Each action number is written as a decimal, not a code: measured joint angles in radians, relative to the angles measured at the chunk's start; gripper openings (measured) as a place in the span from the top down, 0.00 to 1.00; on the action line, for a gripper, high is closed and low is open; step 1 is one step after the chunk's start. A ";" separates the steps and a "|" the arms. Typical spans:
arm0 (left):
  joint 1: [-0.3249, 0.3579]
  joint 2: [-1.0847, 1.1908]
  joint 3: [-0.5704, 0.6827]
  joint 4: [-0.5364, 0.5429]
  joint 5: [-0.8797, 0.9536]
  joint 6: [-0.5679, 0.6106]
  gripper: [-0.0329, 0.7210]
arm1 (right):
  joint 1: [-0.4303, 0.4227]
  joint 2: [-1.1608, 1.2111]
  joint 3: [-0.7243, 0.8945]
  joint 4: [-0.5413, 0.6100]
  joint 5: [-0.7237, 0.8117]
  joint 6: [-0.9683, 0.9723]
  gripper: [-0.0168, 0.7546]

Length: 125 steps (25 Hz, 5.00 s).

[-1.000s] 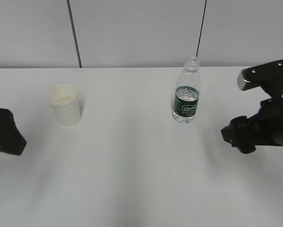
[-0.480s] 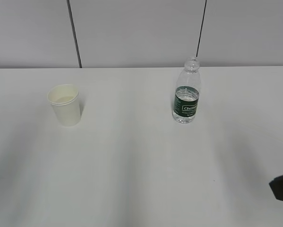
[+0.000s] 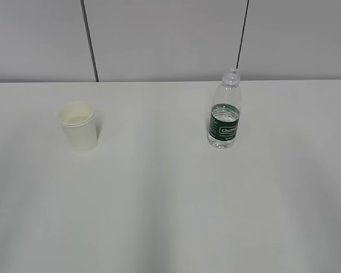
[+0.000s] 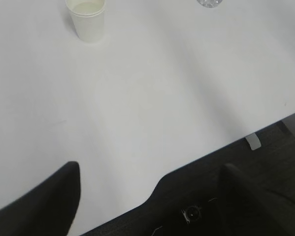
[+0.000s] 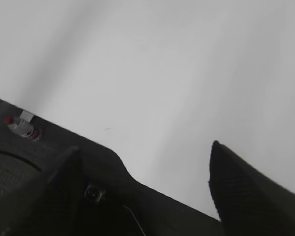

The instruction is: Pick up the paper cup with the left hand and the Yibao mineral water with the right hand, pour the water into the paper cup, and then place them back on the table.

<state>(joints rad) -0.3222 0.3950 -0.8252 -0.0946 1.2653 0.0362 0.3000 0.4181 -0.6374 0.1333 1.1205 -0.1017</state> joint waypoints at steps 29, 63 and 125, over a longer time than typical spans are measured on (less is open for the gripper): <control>0.000 -0.233 0.304 0.072 -0.160 -0.063 0.29 | 0.000 -0.293 0.142 -0.153 0.023 0.151 0.22; 0.297 -0.413 0.305 0.072 -0.160 -0.064 0.36 | -0.397 -0.435 0.142 -0.155 0.023 0.153 0.22; 0.297 -0.413 0.305 0.072 -0.160 -0.064 0.51 | -0.397 -0.435 0.142 -0.155 0.023 0.153 0.22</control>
<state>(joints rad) -0.0255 -0.0178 -0.5204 -0.0227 1.1058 -0.0274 -0.0966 -0.0170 -0.4951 -0.0218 1.1438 0.0513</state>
